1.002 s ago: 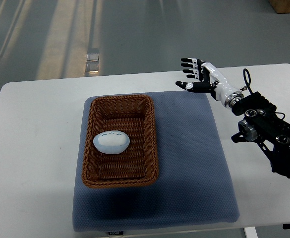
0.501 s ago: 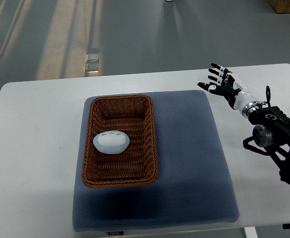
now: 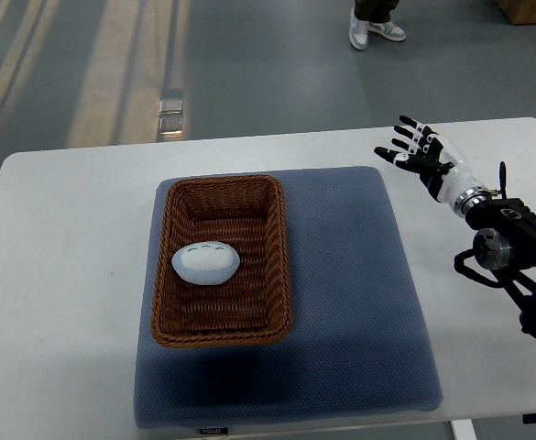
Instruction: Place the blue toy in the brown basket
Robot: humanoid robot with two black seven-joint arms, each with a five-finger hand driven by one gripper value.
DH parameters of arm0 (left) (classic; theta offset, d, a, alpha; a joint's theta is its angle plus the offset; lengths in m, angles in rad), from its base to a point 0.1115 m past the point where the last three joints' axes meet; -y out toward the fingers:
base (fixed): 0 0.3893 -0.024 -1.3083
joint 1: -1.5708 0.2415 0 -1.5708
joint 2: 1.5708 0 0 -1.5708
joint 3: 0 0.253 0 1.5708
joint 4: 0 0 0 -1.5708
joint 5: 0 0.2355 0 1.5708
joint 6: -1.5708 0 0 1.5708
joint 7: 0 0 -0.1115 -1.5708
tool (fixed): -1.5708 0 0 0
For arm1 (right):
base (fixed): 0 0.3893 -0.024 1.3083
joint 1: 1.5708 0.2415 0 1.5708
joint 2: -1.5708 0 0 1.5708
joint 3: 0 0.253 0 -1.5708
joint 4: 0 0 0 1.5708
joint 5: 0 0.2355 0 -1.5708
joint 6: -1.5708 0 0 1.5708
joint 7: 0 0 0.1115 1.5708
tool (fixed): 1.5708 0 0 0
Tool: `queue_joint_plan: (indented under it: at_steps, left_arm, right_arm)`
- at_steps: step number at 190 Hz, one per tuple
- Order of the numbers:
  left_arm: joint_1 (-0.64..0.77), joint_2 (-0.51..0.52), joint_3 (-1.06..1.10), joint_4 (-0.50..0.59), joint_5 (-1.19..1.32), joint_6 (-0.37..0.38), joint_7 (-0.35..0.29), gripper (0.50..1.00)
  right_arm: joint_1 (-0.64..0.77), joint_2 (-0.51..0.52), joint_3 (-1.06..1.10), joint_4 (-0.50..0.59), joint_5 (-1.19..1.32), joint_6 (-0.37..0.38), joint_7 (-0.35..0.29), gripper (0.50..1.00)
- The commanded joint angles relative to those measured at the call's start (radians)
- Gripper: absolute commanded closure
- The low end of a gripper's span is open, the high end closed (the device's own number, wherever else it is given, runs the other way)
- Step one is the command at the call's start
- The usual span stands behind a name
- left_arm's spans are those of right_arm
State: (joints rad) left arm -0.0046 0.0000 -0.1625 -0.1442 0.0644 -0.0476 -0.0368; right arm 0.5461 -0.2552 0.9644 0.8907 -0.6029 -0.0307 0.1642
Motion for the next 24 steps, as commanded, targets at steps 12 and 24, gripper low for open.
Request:
queue_joint_plan:
  at_steps: [12,24]
  left_arm:
    - [0.0,0.0,0.0,0.0,0.0,0.0,0.0,0.5]
    - [0.0,0.0,0.0,0.0,0.0,0.0,0.0,0.5]
  right_arm:
    - [-0.002,0.001,0.0,0.001,0.0,0.0,0.001,0.589]
    - [-0.002,0.002,0.0,0.001,0.0,0.002,0.001,0.589]
